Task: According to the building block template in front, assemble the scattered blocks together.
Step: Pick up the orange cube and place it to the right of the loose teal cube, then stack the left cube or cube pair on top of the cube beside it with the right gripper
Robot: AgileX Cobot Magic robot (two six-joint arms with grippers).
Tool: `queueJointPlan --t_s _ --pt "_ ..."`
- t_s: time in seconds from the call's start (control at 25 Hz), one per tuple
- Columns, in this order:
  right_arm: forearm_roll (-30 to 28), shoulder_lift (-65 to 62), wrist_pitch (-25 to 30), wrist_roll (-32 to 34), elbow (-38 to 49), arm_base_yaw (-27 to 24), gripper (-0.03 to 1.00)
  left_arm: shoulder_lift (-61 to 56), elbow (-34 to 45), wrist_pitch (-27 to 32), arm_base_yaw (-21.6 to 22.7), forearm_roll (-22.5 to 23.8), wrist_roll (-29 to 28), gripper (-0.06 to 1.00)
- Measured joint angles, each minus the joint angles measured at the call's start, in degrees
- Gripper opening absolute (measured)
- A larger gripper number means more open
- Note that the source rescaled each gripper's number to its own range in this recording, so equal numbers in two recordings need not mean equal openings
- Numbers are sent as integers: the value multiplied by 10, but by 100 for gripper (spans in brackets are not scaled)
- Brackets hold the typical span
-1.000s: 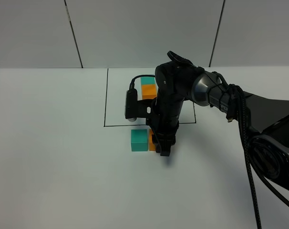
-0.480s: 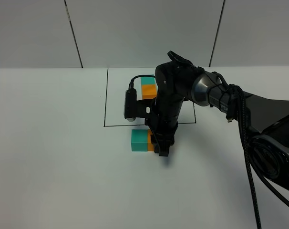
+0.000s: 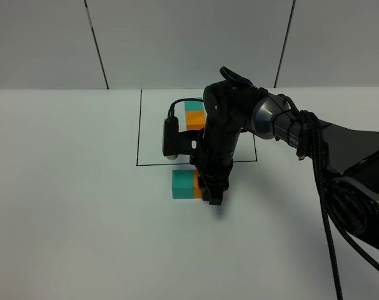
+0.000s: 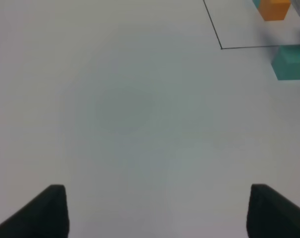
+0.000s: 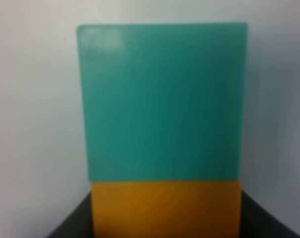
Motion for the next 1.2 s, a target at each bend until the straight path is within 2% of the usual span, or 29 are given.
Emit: queueJointPlan --t_s 0.44,0.52,0.6,0.76,0.84,1.0,1.2 --pt "0 0 0 -2 0 0 1 0 0 0 0 0 0 66" --pt "1 0 0 -2 0 0 5 0 0 0 0 0 0 66" --pt "7 -1 5 0 0 0 22 0 0 0 0 0 0 66" --pt "10 -18 26 36 0 0 75 0 0 0 0 0 0 66" --pt "10 -42 36 69 1 0 92 0 0 0 0 0 0 66" --pt "15 -101 49 141 1 -8 99 0 0 0 0 0 0 66" --pt "15 -164 31 238 1 -57 100 0 0 0 0 0 0 66"
